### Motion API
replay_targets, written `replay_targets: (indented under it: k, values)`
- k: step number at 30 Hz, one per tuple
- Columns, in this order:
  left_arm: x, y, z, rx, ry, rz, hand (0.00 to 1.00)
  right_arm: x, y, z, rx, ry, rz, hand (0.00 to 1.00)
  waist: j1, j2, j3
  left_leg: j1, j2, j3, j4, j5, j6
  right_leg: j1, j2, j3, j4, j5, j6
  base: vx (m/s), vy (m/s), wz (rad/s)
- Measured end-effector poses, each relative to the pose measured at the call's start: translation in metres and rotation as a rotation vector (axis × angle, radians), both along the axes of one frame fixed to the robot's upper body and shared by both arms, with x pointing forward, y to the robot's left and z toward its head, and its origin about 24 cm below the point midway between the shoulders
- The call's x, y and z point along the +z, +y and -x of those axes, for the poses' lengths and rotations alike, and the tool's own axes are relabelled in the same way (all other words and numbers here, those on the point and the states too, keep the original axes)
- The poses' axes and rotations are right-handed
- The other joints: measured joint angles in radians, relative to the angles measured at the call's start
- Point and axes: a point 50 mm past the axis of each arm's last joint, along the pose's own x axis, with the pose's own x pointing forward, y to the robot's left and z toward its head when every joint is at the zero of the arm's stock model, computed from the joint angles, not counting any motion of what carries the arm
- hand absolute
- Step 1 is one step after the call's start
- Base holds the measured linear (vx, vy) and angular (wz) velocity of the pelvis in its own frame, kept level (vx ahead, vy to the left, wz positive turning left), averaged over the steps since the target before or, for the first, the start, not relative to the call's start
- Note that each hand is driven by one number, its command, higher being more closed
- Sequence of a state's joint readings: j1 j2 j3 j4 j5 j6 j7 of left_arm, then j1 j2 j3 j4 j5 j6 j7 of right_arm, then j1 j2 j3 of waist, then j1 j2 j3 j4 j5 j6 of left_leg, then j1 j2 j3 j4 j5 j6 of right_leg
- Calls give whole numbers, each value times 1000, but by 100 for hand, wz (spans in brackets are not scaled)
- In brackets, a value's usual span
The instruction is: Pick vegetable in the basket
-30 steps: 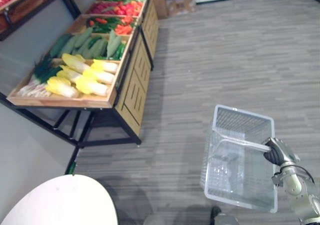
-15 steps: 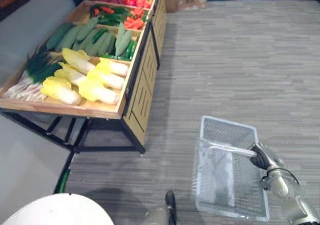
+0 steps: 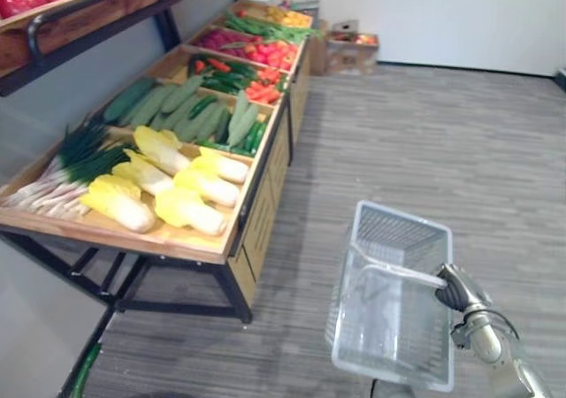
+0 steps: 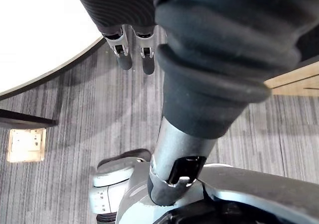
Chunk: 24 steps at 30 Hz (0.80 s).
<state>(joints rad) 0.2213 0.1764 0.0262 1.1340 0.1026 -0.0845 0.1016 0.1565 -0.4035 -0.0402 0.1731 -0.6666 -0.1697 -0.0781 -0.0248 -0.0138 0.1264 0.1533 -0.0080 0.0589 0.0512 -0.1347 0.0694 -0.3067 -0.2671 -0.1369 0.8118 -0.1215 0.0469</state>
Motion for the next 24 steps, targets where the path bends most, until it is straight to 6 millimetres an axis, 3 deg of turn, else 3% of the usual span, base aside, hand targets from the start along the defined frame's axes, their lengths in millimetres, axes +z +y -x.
replay_targets:
  k: [3,4,7,8,9,10,11,15,16,17,18,19,21,24]
  values:
    - [0,-2,-2,1,-5,5,0,5,-6,-2,-25,-21,5,100,4,15,8,8,45,-37,5,-29,-46,-5,31,36,-346,30,37,264,-212,60]
    - [0,-1,-1,2,-3,2,0,5,-6,-2,-27,-22,4,100,7,5,5,11,63,-48,10,-54,-82,-5,25,76,-497,51,66,297,-315,52]
    - [3,11,0,-3,1,-30,0,4,-5,-2,-25,-23,-2,100,19,-32,2,19,91,-74,43,-129,-156,8,-6,97,-645,59,81,359,-501,32]
    - [3,13,-3,11,-5,-38,0,5,-7,-2,-31,-22,3,100,25,-20,10,27,129,-82,58,-173,-186,7,11,71,-612,150,103,293,-551,30]
    - [2,8,-5,17,-8,-28,0,5,-11,0,-40,-17,12,100,24,-2,8,26,160,-94,60,-186,-190,-4,32,51,-571,155,103,273,-530,40]
    - [0,-1,-10,21,-19,-12,0,6,-18,2,-64,-10,30,100,25,45,-7,25,207,-105,62,-181,-192,-27,63,13,-500,128,64,234,-392,37]
    - [-1,-4,-13,26,-27,-8,0,9,-21,0,-80,-17,37,100,28,63,-10,13,228,-104,78,-148,-204,-43,77,-1,-458,91,45,303,-466,41]
    - [0,-5,-13,94,-58,-12,0,16,-31,-4,-95,-28,71,100,16,65,-8,-139,238,-154,322,45,-194,0,65,-88,-418,11,-10,298,-424,52]
    - [0,-3,-15,115,-66,-19,0,16,-31,-4,-94,-27,73,100,13,64,-4,-168,244,-138,395,114,-168,37,57,-114,-420,-3,-23,255,-355,74]
    - [0,-2,-12,129,-65,-25,0,14,-31,-2,-93,-18,76,100,17,45,8,-199,271,-70,467,232,-134,103,59,-146,-438,-24,-39,303,-396,75]
    - [2,4,-11,130,-65,-40,0,14,-33,-1,-97,-15,77,100,30,37,9,-225,299,20,546,256,-113,179,58,-185,-482,-36,-57,244,-323,60]
    - [2,4,-11,130,-67,-40,0,14,-33,-1,-98,-18,75,100,29,37,9,-234,300,35,560,245,-114,194,58,-193,-493,-37,-59,245,-289,59]
    - [2,1,-16,119,-86,-32,0,16,-37,1,-112,-21,75,100,24,35,8,-321,255,126,593,144,-118,276,62,-270,-584,-36,-59,262,-247,76]
    - [2,-3,-18,120,-94,-21,0,16,-44,4,-138,-17,84,100,26,36,8,-352,208,217,475,112,-136,320,78,-331,-635,-30,-59,159,-86,59]
